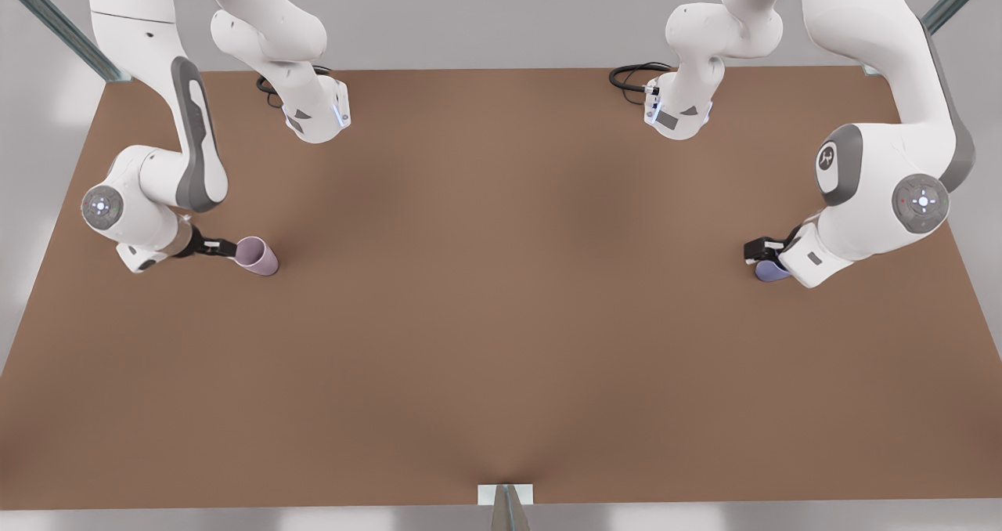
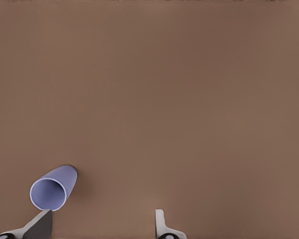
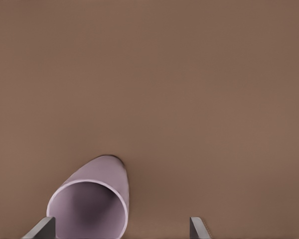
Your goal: Stack the cups, with the pink cup at the bottom and the purple cup at the top
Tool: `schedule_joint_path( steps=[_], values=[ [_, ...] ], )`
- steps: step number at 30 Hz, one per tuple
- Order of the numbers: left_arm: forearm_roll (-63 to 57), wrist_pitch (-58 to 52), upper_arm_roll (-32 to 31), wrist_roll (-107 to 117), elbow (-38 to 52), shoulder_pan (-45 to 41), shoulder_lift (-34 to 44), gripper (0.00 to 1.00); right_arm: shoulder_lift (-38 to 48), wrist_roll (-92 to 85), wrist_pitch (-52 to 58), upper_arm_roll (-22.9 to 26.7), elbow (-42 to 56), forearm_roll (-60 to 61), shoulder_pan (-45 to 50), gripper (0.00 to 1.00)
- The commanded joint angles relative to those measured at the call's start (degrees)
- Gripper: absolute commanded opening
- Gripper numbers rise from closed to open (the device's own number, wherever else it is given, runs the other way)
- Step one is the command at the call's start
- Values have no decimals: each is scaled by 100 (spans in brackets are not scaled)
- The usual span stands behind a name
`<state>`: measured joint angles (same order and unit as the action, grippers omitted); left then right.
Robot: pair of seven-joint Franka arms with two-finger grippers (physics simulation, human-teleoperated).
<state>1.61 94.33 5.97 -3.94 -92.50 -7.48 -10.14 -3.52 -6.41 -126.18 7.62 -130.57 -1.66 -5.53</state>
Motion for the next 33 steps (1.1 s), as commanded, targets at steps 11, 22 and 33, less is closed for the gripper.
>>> schedule_joint_path(
  steps=[11, 22, 33],
  values=[
    [-3, -565, 1, -36, 4, -78, 231, 100, -8, -554, -565, 64, -549, 289, 139, 100],
    [-11, -846, 45, -45, 109, -104, 346, 100, -316, -668, -1005, 144, -654, 236, 113, 100],
    [-11, -864, 54, 51, 214, -174, 346, 100, -615, -668, -1102, 144, -654, 236, 60, 100]
  ],
)
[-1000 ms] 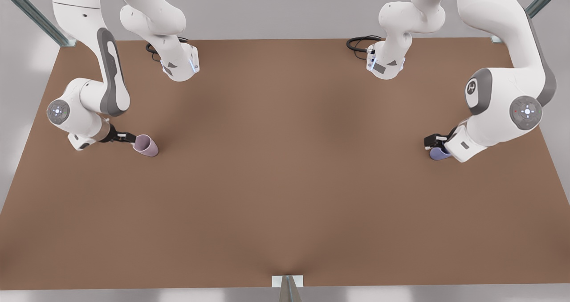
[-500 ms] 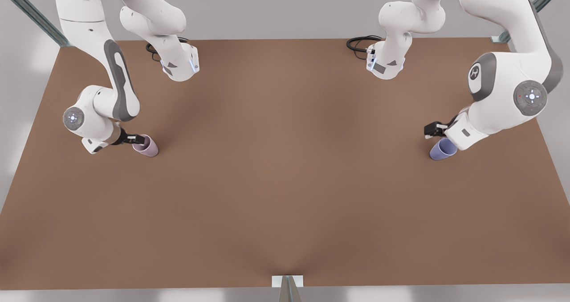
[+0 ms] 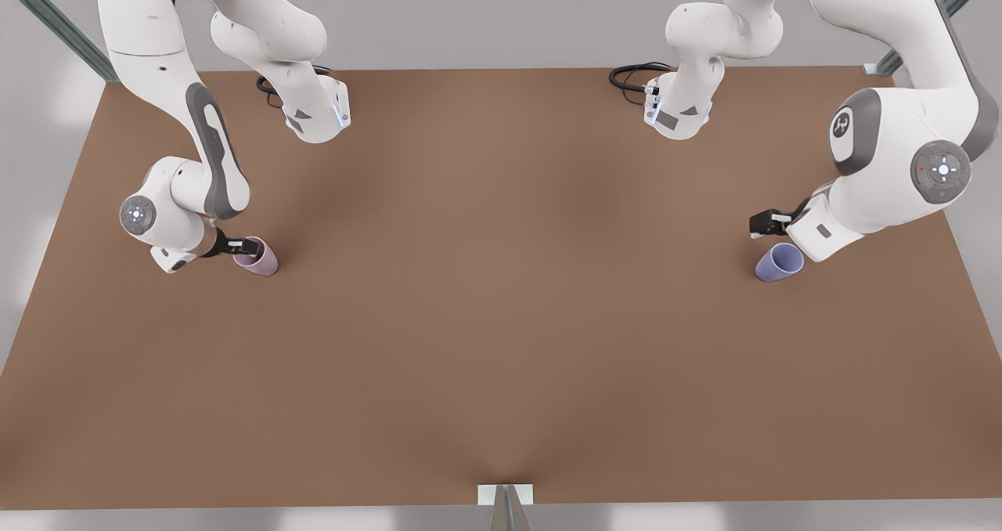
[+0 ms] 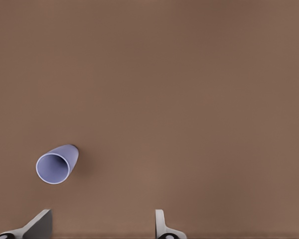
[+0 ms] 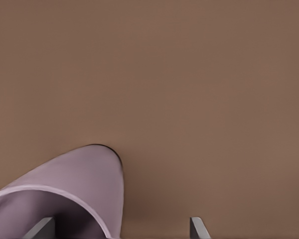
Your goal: Stack the cups, with the pink cup at the bottom and the purple cup at the top
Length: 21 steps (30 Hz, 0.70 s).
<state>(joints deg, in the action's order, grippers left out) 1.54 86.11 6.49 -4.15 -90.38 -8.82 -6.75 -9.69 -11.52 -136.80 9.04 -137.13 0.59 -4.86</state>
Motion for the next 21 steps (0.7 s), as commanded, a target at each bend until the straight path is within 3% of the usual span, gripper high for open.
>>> schedule_joint_path(
  steps=[1, 8, 11, 14, 17, 21],
  values=[
    [-4, -59, 1, 72, -6, -41, 7, 100, -7, -158, -40, 1, 2, 11, -6, 100],
    [-4, -103, 1, 46, -32, -41, -19, 100, -121, -105, -119, 1, 20, 29, 12, 72],
    [4, -103, 1, 46, -33, -41, -19, 100, -130, -79, -101, 1, 20, 46, 12, 57],
    [-4, -103, 1, 46, -41, -41, -19, 100, -121, -79, -48, 1, 20, 55, 20, 33],
    [-4, -103, 1, 46, -50, -41, -19, 100, -112, -87, -22, 1, 29, 64, 20, 21],
    [4, -103, 1, 46, -50, -41, -46, 100, -33, -96, -4, 1, 38, 64, 20, 21]
  ],
)
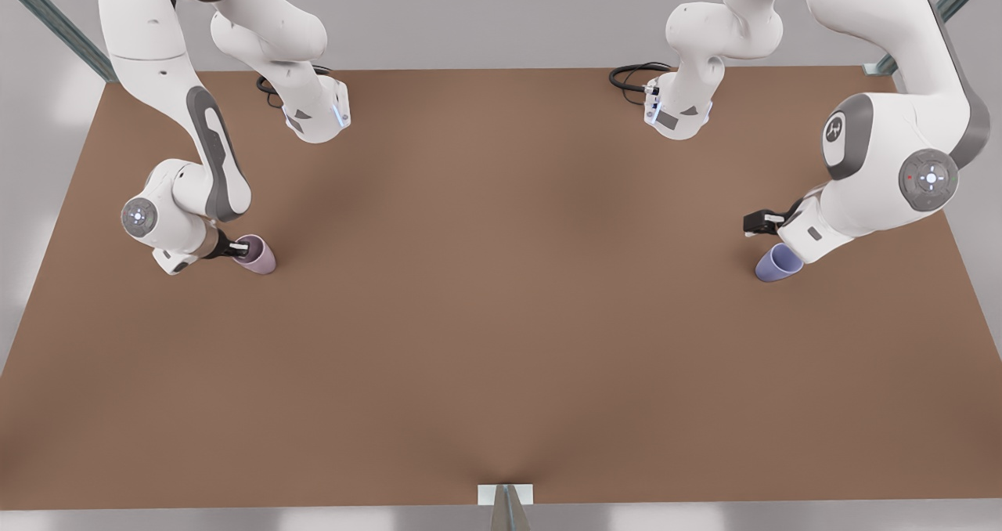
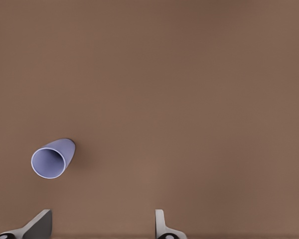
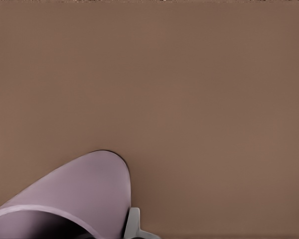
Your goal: Stack the cups, with the pink cup at the bottom and the purple cup at the top
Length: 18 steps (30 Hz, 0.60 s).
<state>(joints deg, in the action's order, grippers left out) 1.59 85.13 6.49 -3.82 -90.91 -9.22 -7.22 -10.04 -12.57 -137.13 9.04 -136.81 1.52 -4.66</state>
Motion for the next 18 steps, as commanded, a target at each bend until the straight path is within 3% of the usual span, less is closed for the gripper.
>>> schedule_joint_path(
  steps=[1, 7, 12, 18],
  values=[
    [-9, -5, 2, 13, 3, -1, 2, 100, 99, 9, 107, 2, 14, -29, 0, 21],
    [-1, 3, 2, 13, 3, -9, 2, 100, 494, 9, 485, 2, 243, 24, 369, 21],
    [-1, 3, 2, 21, 3, -1, -7, 100, 301, 87, 1100, -192, 1033, 33, 834, 21],
    [-53, 56, 19, -31, 3, 8, 2, 100, -7, 1396, 1100, -192, 1447, 490, 2038, 21]
  ],
)
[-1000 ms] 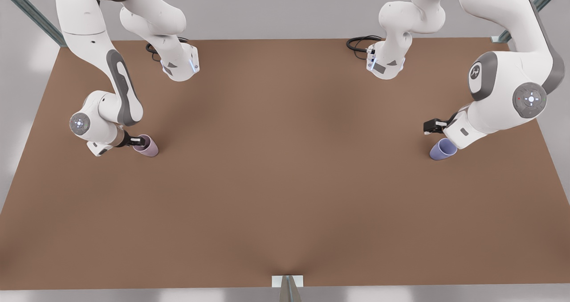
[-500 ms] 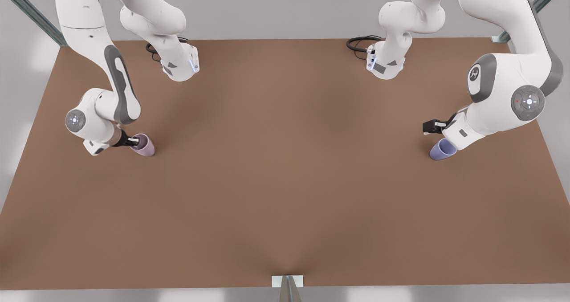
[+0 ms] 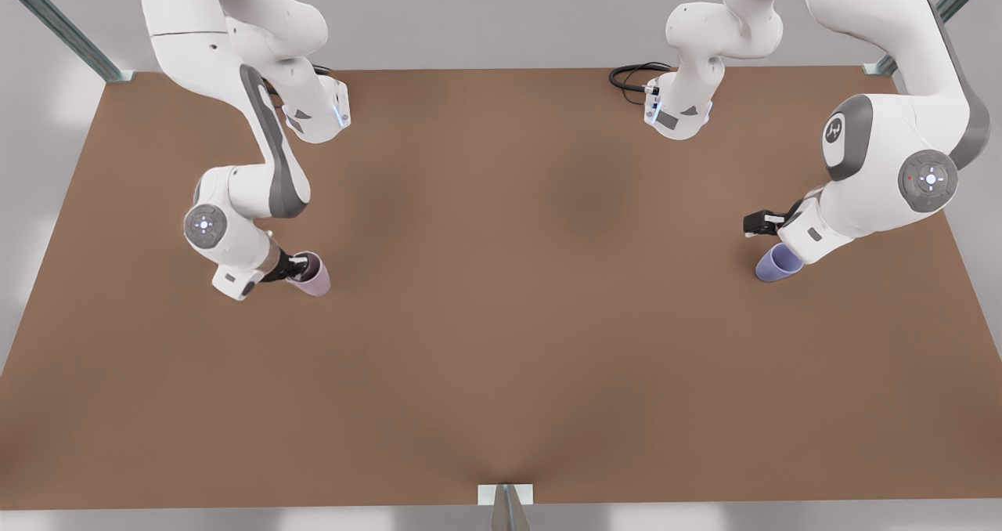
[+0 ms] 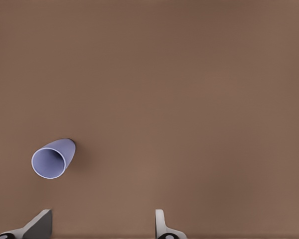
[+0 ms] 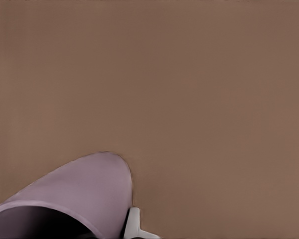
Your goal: Stack the cups, with the pink cup at the bottom and the purple cup at the top
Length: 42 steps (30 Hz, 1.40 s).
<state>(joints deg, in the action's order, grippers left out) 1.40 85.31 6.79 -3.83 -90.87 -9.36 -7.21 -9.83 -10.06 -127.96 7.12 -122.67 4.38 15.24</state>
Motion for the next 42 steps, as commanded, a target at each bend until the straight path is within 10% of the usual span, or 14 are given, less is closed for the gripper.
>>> schedule_joint_path(
  steps=[1, 18, 38, 39, 40, 42],
  values=[
    [-43, 47, 68, -57, 8, 31, 27, 100, -72, 1603, 184, 0, 156, 203, 366, 21],
    [-254, 1945, 1096, -1981, -1196, 611, -201, 100, -2462, 7984, 289, -808, 3486, 230, 2669, 21],
    [-192, 4239, 1298, -2034, -3051, 998, -632, 100, -3535, 8230, 140, -1098, 4181, 203, 2968, 21],
    [-192, 4248, 1298, -2034, -3042, 1024, -659, 100, -3526, 8239, 140, -1081, 4181, 247, 2968, 77],
    [-192, 4257, 1298, -2034, -3068, 1033, -667, 100, -3517, 8222, 140, -1081, 4181, 221, 2968, 100],
    [-183, 4284, 1298, -2034, -3121, 1059, -729, 100, -3517, 8213, 140, -1081, 4173, 212, 2968, 100]
  ],
)
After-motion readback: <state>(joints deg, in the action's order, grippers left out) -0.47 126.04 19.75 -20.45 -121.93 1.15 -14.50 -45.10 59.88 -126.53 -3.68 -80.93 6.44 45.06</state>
